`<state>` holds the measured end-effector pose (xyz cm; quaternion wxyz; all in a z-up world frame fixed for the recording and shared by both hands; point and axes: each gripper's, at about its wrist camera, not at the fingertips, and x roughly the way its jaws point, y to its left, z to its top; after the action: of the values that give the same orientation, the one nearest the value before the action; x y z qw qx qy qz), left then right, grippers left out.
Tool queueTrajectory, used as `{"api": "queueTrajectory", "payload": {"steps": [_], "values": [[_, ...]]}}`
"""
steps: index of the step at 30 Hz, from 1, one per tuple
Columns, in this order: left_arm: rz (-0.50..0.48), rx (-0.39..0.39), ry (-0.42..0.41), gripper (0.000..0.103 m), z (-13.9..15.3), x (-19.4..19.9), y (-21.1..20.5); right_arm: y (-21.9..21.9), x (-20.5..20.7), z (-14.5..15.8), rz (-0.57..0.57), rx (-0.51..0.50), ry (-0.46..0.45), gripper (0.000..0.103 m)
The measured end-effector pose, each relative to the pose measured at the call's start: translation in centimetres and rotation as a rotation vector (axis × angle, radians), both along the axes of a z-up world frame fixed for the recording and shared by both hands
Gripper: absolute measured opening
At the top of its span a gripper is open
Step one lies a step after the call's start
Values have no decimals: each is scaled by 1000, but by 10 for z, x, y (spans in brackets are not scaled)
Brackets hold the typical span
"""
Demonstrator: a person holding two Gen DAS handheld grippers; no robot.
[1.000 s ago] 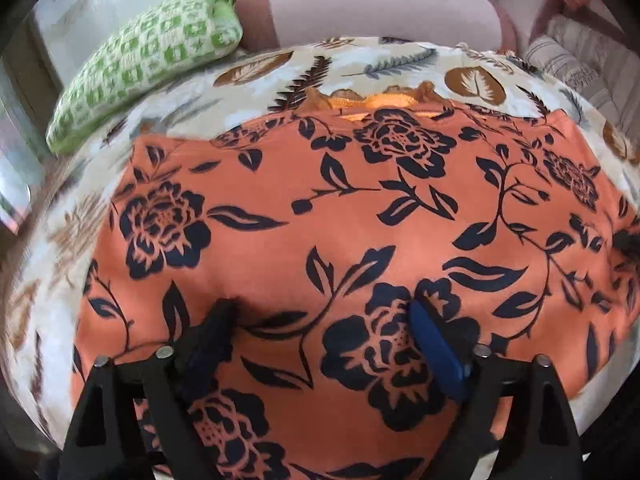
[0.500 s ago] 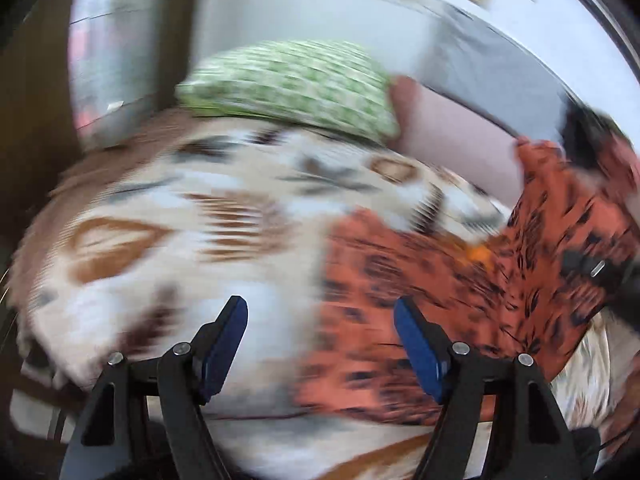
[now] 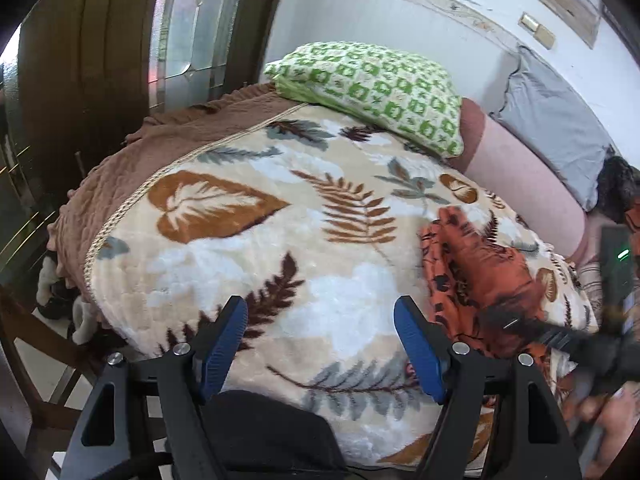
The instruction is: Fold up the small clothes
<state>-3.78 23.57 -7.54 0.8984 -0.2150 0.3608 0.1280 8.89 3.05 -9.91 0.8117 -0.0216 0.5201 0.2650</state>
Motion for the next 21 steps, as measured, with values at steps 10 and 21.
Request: {"api": "queueTrajectory", "payload": {"steps": [10, 21], "values": [[-66, -15, -12, 76, 16, 16, -13, -24, -17, -22, 37, 289, 118, 62], [-184, -208, 303, 42, -64, 93, -65, -173, -37, -21, -312, 547, 145, 66]]}}
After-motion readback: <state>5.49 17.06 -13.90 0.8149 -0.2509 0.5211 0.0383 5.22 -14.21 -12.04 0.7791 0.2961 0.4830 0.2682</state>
